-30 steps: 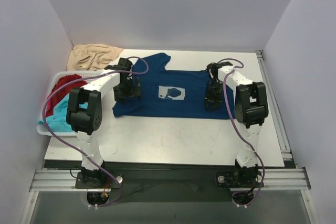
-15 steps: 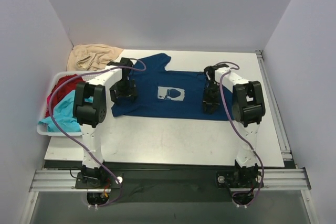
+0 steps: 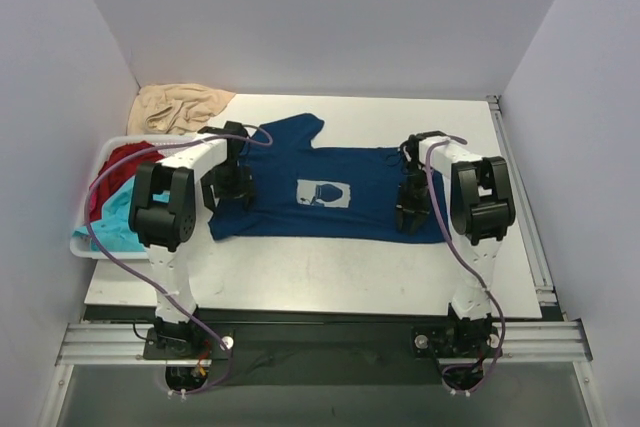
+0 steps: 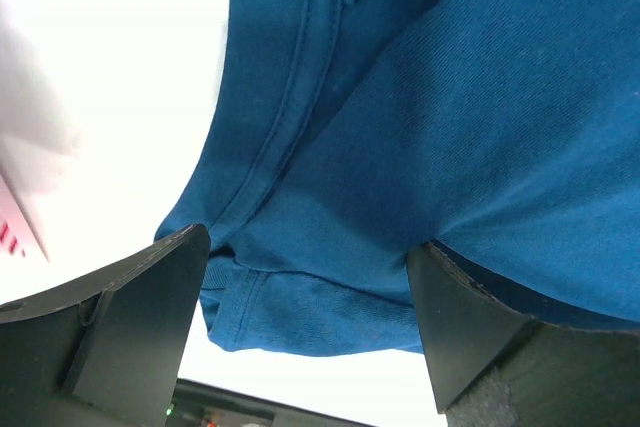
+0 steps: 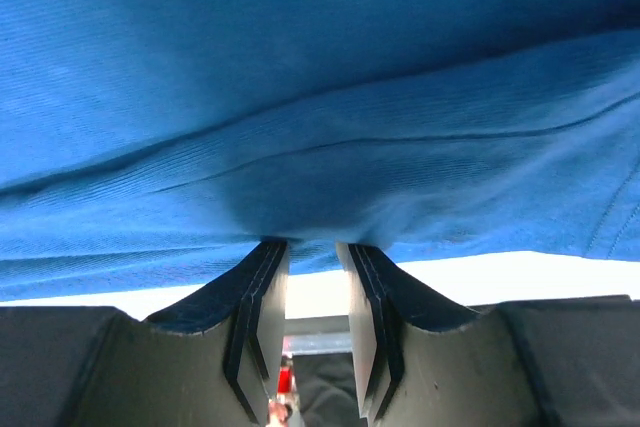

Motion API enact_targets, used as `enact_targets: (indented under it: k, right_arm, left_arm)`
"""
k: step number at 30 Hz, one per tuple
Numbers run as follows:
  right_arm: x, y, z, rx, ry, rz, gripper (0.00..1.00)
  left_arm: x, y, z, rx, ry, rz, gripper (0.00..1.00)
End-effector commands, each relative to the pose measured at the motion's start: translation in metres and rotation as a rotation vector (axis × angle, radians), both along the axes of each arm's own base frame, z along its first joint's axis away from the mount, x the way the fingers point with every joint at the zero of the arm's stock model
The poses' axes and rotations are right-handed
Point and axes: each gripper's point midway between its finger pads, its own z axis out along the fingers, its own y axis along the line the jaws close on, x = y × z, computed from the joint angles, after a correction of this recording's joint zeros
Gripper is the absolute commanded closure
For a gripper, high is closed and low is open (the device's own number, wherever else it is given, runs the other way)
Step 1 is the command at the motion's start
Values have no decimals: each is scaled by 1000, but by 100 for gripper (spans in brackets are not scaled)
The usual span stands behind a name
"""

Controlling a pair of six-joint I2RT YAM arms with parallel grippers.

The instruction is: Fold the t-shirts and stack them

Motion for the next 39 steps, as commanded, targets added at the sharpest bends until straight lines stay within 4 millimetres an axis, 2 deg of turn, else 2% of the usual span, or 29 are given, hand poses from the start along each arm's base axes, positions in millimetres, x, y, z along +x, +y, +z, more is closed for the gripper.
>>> enact_targets:
  k: [1,8,11,13,16,20,21,23,24,25,27,28,30,31,32,34,36,37,38,39]
  right_arm:
    - [-33,-39,4,-154,112,52,71]
    - [-53,-41,11,-154,144,48,71]
    - [-67,-42,12,-154,164,46,71]
    - [-72,-41,13,-148,170,43,71]
    - [-72,-41,18,-154,145,49,71]
    - [-54,-36,31,-154,65,37,72]
    - [-45,-33,37,-152,33,34,72]
    - [-33,-29,47,-143,-17,29,72]
    - [-21,-27,55,-137,-61,26,71]
    - [-17,-26,60,-134,-77,25,71]
    - [-6,-23,69,-127,-116,16,71]
    - [5,-21,74,-121,-149,16,71]
    - [19,-17,79,-112,-185,9,71]
    - [32,-14,83,-105,-213,5,71]
    - [38,-12,84,-100,-223,2,71]
    - [56,-6,87,-89,-255,-1,71]
    - [65,-3,89,-80,-272,-9,71]
    - [72,-1,88,-77,-281,-11,71]
    - [74,1,89,-74,-284,-10,71]
    - [75,2,87,-74,-281,-6,71]
  left_arm:
    - [-37,31,8,104,78,7,10]
    - [-82,32,27,88,104,-1,10]
    - [-93,30,29,70,114,-1,10]
    - [-93,29,33,67,108,-6,10]
    - [-75,28,46,68,42,-7,10]
    - [-35,13,69,3,-81,-10,10]
    - [-13,3,82,-40,-154,-13,10]
    - [10,-9,88,-89,-207,-26,10]
    - [22,-17,91,-123,-231,-31,9]
    - [43,-24,98,-146,-271,-39,10]
    - [65,-34,101,-184,-308,-45,10]
    - [86,-42,101,-207,-338,-51,10]
    - [108,-52,98,-241,-367,-58,10]
    - [118,-56,79,-245,-342,-58,10]
    - [135,-61,86,-265,-386,-65,11]
    - [158,-74,71,-304,-396,-97,17]
    - [175,-87,62,-361,-420,-126,25]
    - [182,-92,47,-377,-415,-136,27]
    - [195,-94,52,-383,-459,-141,27]
    - [203,-96,45,-389,-469,-146,28]
